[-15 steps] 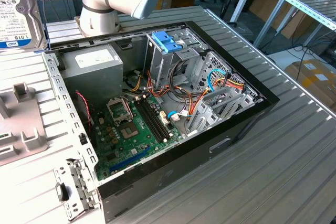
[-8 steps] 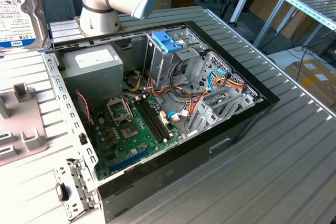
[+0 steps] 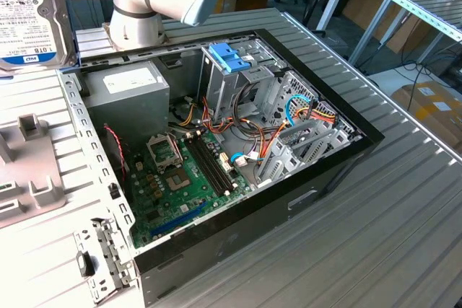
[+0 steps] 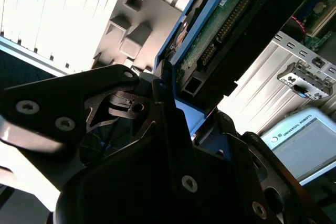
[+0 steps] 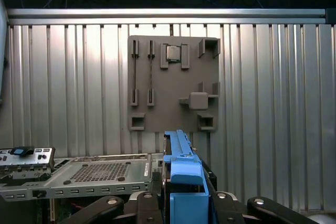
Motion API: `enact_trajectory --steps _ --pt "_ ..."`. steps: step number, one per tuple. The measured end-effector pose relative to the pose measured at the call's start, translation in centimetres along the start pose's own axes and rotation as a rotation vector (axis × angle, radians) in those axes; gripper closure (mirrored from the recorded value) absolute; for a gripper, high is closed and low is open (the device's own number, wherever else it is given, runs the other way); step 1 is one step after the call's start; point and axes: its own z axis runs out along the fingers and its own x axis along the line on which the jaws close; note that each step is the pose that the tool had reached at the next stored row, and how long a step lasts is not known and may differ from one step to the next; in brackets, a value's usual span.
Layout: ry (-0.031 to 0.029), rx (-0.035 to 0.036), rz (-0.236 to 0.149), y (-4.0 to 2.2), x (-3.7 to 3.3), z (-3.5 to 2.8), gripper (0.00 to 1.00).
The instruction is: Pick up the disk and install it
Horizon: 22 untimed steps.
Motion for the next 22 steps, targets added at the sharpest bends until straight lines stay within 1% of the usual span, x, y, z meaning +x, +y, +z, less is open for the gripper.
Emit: enact_trajectory --steps 12,22 --pt "0.0 -0.0001 0.0 -1.21 -0.04 0.02 0.63" --pt "0.0001 -0.0003 0.0 -2.07 -0.06 0.04 0.63"
